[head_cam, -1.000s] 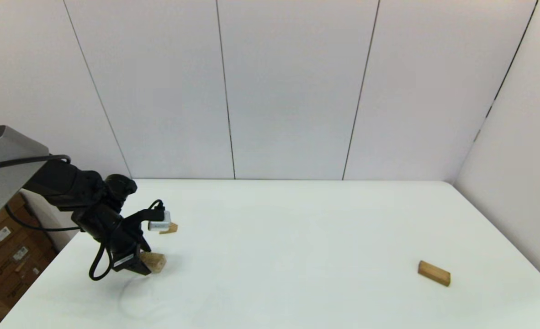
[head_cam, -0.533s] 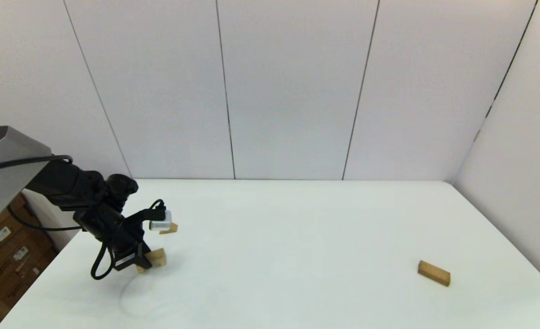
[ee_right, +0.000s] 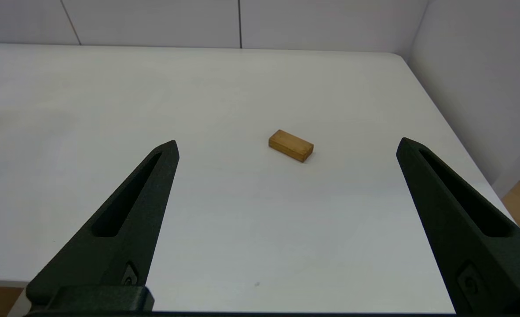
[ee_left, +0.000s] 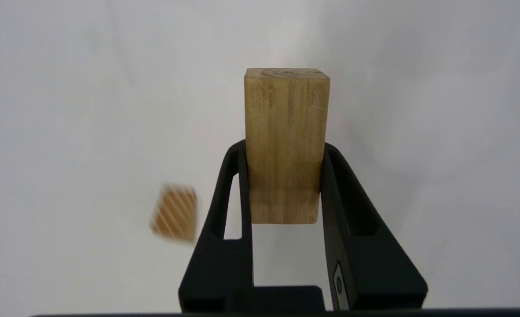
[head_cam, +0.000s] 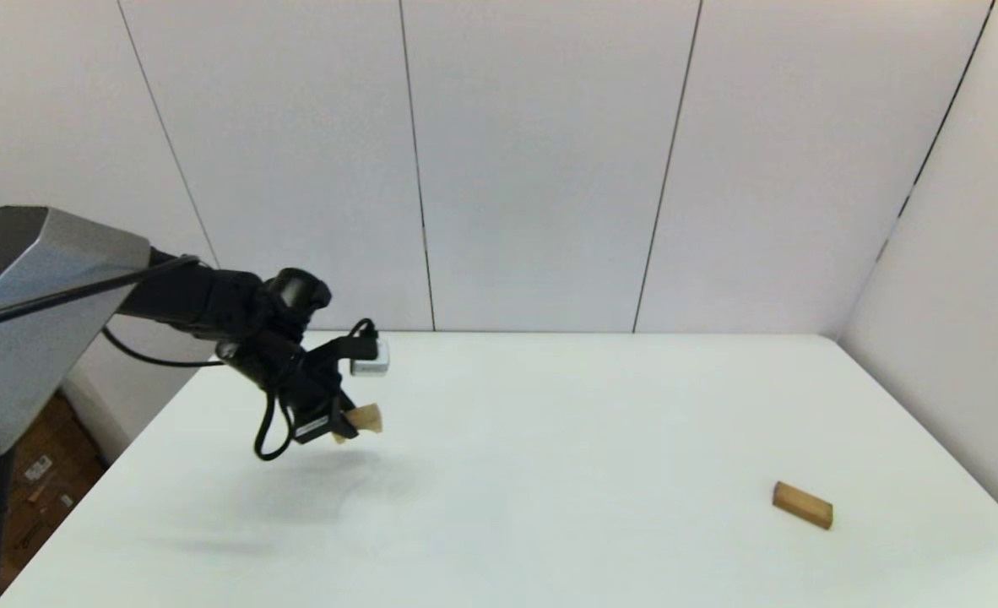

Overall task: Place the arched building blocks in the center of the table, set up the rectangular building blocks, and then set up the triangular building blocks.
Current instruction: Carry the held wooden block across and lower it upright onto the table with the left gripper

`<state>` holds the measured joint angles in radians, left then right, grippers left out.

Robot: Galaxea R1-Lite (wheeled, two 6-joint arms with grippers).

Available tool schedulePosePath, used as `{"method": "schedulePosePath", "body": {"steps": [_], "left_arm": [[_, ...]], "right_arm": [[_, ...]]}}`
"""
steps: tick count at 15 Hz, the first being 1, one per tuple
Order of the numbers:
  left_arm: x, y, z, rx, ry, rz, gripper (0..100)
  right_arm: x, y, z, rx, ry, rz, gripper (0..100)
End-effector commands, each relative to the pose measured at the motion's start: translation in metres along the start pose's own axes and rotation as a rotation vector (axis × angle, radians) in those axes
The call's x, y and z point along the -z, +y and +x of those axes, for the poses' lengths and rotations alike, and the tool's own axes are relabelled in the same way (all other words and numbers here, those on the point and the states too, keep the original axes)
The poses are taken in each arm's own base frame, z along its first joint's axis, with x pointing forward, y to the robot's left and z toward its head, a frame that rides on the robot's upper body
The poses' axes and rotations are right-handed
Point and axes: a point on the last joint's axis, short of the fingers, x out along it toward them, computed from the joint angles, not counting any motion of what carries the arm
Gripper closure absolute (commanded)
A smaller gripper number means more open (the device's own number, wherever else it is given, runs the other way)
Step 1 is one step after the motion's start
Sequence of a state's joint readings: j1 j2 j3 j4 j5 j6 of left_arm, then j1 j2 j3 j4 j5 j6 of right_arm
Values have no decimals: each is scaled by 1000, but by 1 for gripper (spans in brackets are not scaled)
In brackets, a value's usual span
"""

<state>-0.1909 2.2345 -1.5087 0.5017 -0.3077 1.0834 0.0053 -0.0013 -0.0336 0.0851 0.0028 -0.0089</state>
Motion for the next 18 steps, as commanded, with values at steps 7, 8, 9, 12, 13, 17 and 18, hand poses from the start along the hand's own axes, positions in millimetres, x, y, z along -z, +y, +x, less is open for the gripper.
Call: {"method": "schedulePosePath", "body": {"steps": [7, 8, 9, 12, 13, 17, 18], "left_arm": [[-158, -80, 114, 207, -41, 225, 100], [-159, -84, 119, 218, -33, 213, 100], [-160, -87, 121, 226, -27, 200, 100], [-158, -89, 118, 237, -6, 191, 100], [-159, -89, 112, 238, 0, 192, 100], [-159, -87, 103, 203, 34, 191, 100], [-159, -86, 102, 195, 38, 190, 100]], "right_arm": [[0, 0, 0, -1, 0, 0, 0], [0, 0, 0, -1, 0, 0, 0], [0, 0, 0, -1, 0, 0, 0], [0, 0, 0, -1, 0, 0, 0], [0, 0, 0, -1, 0, 0, 0], [0, 0, 0, -1, 0, 0, 0], [0, 0, 0, -1, 0, 0, 0]]}}
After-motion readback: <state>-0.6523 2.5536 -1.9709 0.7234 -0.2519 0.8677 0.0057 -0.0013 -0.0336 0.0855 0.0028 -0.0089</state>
